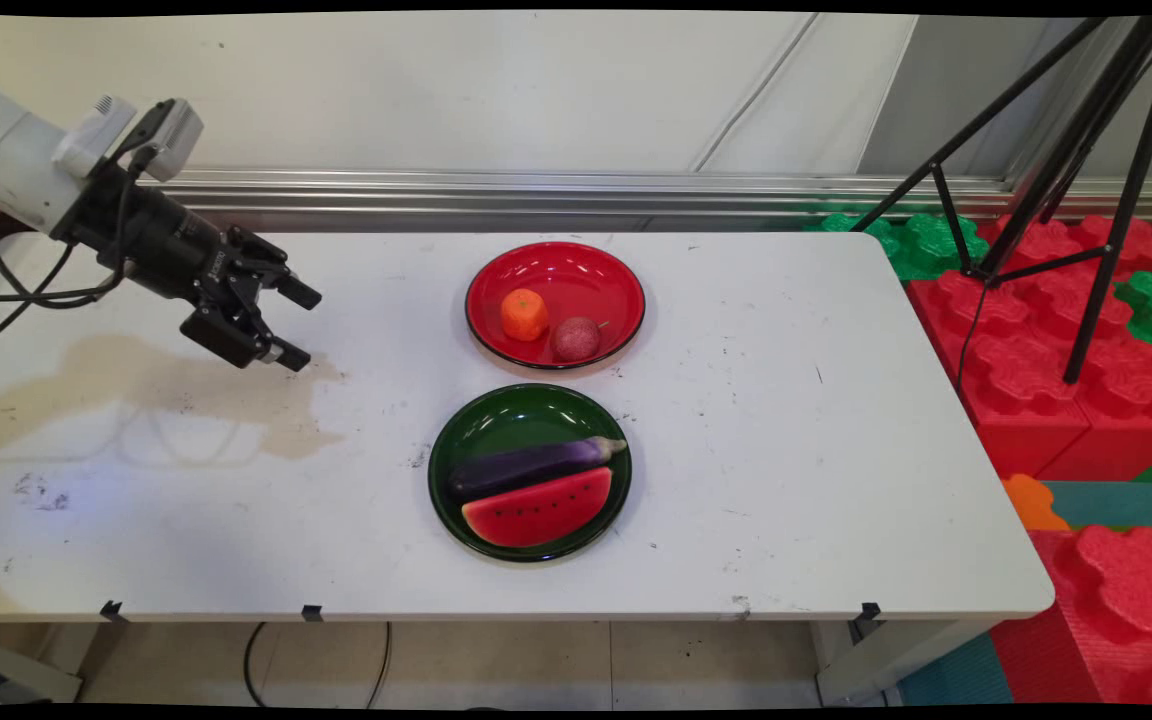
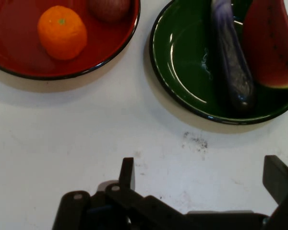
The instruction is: Pick up the eggplant from the green plate
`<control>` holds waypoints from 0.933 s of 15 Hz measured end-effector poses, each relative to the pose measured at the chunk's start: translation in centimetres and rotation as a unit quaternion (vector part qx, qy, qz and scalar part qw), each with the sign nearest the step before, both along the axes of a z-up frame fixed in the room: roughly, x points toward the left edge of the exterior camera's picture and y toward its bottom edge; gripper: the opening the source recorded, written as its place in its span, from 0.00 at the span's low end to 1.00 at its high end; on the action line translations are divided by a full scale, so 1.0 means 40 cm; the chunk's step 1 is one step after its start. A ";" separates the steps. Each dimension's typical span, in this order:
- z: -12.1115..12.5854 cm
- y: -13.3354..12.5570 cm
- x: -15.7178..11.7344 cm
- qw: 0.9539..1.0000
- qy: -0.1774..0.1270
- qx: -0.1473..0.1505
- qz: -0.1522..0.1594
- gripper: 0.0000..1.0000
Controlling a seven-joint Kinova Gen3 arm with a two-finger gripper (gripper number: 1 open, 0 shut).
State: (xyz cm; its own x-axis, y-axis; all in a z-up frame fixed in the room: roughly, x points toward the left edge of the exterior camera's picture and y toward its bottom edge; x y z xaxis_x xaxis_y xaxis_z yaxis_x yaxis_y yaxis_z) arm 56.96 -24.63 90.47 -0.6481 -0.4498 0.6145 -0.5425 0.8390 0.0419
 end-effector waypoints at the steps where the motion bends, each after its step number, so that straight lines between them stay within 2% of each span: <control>1: 0.000 -0.002 -0.005 1.000 0.001 0.001 -0.001 1.00; 6: 0.001 -0.026 -0.058 1.000 0.013 0.006 -0.006 1.00; 14: -0.043 -0.061 -0.206 0.999 0.017 0.019 -0.025 1.00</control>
State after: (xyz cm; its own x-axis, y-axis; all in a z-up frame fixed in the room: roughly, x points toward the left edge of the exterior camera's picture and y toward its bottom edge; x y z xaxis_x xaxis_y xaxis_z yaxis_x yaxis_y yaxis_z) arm 48.70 -27.07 88.74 -0.6486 -0.4412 0.6202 -0.4982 0.8622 0.0923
